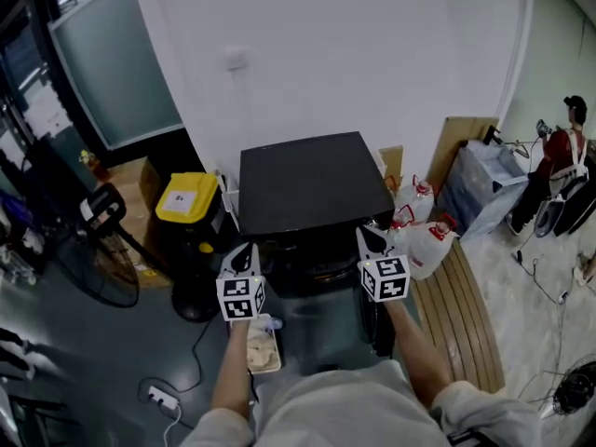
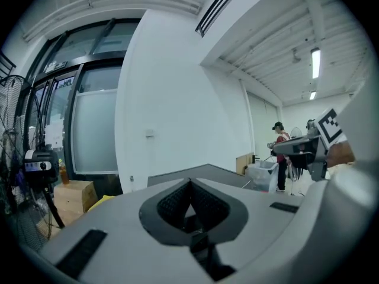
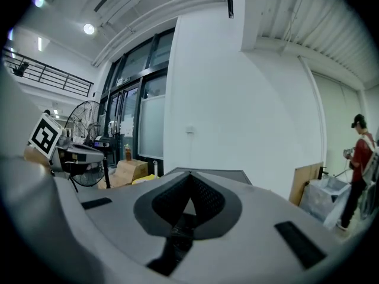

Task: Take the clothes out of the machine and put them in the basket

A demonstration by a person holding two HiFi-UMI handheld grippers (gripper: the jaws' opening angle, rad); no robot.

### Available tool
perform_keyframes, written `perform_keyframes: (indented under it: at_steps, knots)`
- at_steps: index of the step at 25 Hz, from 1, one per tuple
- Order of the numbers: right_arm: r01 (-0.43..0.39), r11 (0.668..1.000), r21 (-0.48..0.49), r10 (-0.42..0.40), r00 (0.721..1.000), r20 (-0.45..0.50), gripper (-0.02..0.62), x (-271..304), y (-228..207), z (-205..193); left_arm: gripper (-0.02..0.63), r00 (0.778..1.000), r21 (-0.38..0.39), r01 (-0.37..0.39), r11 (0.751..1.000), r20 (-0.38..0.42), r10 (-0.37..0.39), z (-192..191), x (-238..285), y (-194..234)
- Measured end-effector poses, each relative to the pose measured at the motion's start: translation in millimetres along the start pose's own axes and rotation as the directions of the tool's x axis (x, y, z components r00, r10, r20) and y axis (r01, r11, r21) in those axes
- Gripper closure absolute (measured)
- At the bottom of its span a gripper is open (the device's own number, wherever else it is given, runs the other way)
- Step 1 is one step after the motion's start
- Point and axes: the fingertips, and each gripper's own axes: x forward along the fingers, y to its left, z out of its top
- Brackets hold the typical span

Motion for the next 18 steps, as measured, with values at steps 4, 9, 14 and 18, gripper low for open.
perform_keyframes:
  at_steps: [4,9,14,18]
  knots:
    - [0.003,1.0,-0.02,-0.003,1.0,0.007,0.572,-1.6,-2.5,3.1,0.588,1.0,0.011,0.005,1.0,-0.002,-0.005,-3.6,-3.8,-9.5]
    - [0.004,1.0,-0.026,-0.004,1.0,0.007,0.572,-1.5,-4.0,0.6,0.588,1.0,0.006,0.002,1.0,0.013,-0.002,-1.0,-2.3,-10.1]
    - [-0.002,0.999,-0.032,0.002,1.0,-0.009,0.572,-1.2,-2.9,-7.8,0.588,1.0,-0.002,0.001,1.0,0.011,-0.001,-5.2,-0.5,-11.8]
    - [-0.001,1.0,-0.028,0.0,1.0,-0.019,0.572,0.8,-5.5,-12.7,0.588,1.0,-0.009,0.004,1.0,-0.005,-0.004,-14.5,2.6,-14.8]
